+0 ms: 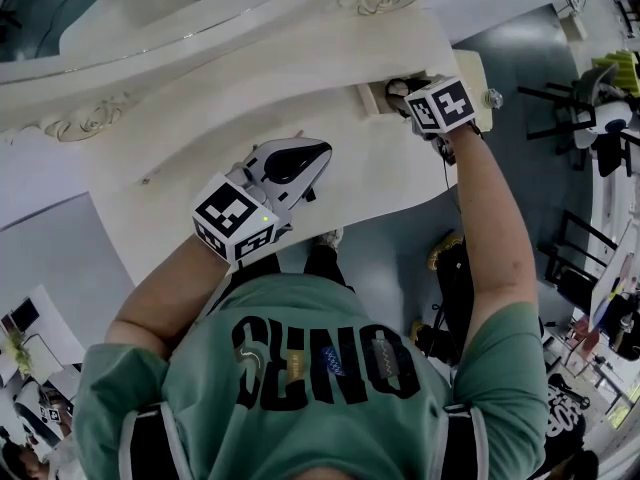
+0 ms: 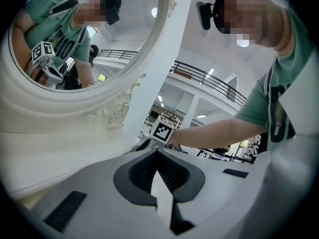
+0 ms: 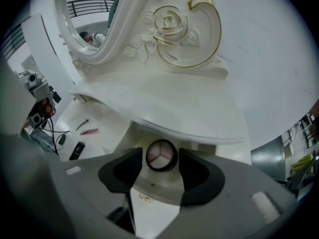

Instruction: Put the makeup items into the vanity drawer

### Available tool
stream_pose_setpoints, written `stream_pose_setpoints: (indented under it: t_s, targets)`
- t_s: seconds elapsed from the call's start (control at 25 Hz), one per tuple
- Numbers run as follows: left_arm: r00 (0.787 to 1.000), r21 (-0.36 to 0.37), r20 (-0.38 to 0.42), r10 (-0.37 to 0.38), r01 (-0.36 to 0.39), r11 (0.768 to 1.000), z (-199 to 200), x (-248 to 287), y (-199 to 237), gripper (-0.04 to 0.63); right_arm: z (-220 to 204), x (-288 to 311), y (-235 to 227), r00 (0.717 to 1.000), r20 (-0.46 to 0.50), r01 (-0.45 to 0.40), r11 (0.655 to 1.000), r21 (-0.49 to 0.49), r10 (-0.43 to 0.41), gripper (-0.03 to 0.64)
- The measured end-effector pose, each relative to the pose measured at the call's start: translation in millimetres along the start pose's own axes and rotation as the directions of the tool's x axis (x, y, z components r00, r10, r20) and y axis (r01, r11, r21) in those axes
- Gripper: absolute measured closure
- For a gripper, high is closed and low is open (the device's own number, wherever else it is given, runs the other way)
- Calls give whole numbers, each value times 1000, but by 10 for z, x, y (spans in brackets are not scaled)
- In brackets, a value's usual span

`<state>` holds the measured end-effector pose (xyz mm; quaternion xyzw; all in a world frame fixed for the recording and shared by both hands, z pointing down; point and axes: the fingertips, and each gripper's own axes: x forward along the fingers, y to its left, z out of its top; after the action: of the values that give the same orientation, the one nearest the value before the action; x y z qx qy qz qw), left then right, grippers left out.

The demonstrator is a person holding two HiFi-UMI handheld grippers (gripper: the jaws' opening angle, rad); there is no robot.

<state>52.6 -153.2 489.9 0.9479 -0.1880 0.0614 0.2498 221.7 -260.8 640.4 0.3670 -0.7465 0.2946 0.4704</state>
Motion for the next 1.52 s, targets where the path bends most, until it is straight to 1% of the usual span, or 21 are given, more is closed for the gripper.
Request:
stream_pose_setpoints:
  t_s: [0.32, 0.48, 0.64, 0.76, 0.8, 0.88, 1.0, 1.12, 1.2, 1.28, 1.36, 1.44, 1.52]
  targets:
    - [1000, -1, 0, -1, 1, 1000, -18, -1, -1, 592, 11, 5, 12, 1000, 13, -2, 1000, -2, 2, 383]
    - [1000, 1, -1, -2, 2, 1000, -21, -11, -11, 591, 42, -26, 21, 999, 41, -3, 1000, 13, 2, 381]
    - [1000, 0, -8, -2, 2, 1000, 14, -42, -53, 591, 111, -268, 100, 992, 124, -20, 998, 63, 12, 376]
    - [1000, 11, -22, -6, 7, 1000, 84, -113, -176, 591, 134, -691, 288, 971, 236, -57, 995, 77, 38, 373]
    - [1000, 21, -25, -9, 9, 1000, 124, -138, -221, 592, 152, -890, 360, 957, 286, -71, 994, 79, 46, 374]
    - [1000, 46, -23, -14, 15, 999, 235, -179, -302, 592, 194, -1345, 494, 915, 400, -94, 992, 82, 54, 374]
    - [1000, 73, -6, -16, 16, 997, 433, -239, -450, 592, 166, -2012, 679, 836, 547, -103, 991, 89, 37, 374]
    - [1000, 89, 17, -20, 19, 996, 614, -297, -652, 592, 51, -2557, 883, 753, 658, -97, 992, 86, 17, 406]
    - [999, 96, 30, -22, 19, 995, 696, -341, -803, 591, -56, -2821, 1043, 706, 708, -84, 994, 75, 6, 435]
    - [999, 112, 42, -22, 18, 994, 771, -367, -920, 591, -153, -3009, 1172, 666, 746, -59, 996, 69, -12, 462]
    - [998, 130, 57, -22, 14, 991, 849, -376, -995, 591, -231, -3150, 1253, 621, 783, -45, 995, 84, -38, 505]
    - [997, 133, 72, -18, 9, 991, 909, -389, -1048, 592, -317, -3254, 1320, 573, 817, -61, 991, 121, -64, 555]
    - [997, 131, 81, -14, 3, 991, 941, -408, -1101, 592, -418, -3324, 1384, 531, 843, -89, 983, 159, -88, 598]
